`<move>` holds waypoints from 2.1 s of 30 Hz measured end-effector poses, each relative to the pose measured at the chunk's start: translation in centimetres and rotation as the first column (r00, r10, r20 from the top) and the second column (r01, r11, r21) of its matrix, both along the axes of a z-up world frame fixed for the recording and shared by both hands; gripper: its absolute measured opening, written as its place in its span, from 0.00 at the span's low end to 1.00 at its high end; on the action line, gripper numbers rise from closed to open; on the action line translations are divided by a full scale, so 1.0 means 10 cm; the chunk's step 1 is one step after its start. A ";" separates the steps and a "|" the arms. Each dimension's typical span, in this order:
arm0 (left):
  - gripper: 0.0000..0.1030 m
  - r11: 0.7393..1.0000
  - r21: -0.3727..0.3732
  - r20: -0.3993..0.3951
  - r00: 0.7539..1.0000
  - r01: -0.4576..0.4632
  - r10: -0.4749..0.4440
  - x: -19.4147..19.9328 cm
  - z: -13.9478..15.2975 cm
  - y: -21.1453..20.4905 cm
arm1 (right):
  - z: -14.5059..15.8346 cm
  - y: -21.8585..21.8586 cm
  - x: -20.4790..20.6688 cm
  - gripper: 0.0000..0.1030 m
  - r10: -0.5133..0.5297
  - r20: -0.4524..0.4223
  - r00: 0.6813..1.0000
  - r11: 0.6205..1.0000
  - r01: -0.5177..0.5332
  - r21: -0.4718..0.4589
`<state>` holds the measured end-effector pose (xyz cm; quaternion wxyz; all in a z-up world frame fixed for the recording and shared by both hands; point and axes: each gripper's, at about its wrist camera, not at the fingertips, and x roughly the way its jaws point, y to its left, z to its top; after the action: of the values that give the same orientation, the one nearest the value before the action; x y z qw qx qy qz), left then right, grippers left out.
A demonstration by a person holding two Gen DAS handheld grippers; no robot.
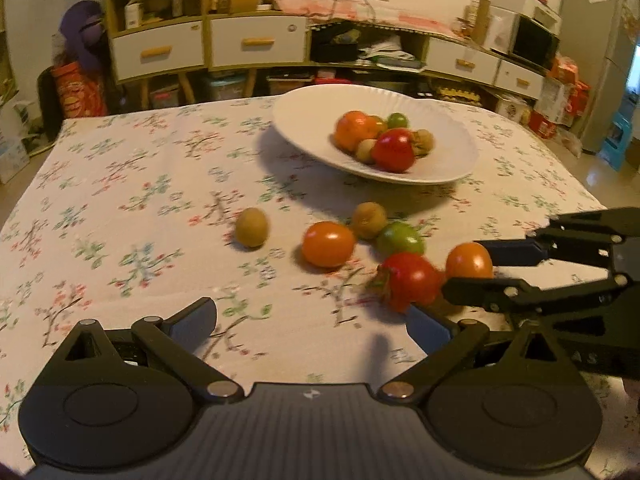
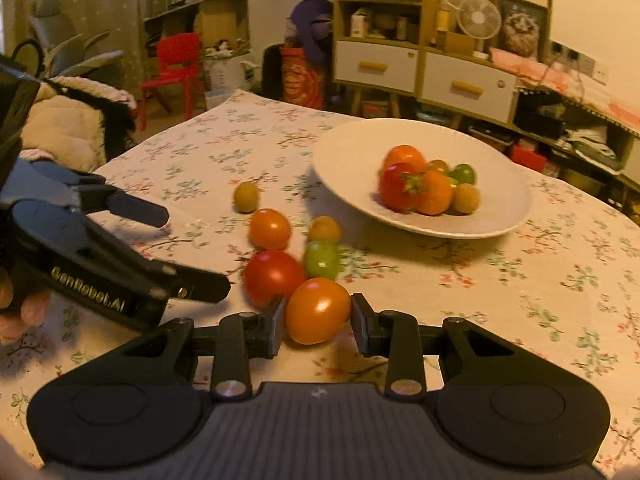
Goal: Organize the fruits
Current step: 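Grasp an orange tomato with the right gripper while the left gripper grasps a red tomato, then carry the red tomato with the left gripper while the right gripper carries the orange tomato to the plate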
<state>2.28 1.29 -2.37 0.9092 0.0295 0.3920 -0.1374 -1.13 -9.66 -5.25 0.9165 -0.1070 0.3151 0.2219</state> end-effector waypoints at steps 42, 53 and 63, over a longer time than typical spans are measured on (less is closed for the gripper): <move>0.43 0.991 -0.009 -0.023 0.991 0.135 -0.135 0.00 -0.01 -0.46 | 0.01 -0.26 0.04 0.30 -0.094 -0.022 0.995 0.995 0.093 -0.045; 0.41 0.993 -0.027 -0.011 0.993 0.116 -0.117 0.02 0.07 -0.44 | 0.10 -0.27 0.09 0.30 -0.100 0.001 0.995 0.995 0.100 -0.026; 0.41 0.995 -0.057 0.048 0.995 0.087 -0.084 0.14 0.29 -0.44 | 0.24 -0.33 0.21 0.30 -0.116 0.051 0.992 0.993 0.117 -0.016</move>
<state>3.70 -3.15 0.52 0.9116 0.0227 0.3654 -0.1870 0.99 -12.97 -2.82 0.9344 -0.1027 0.3000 0.1622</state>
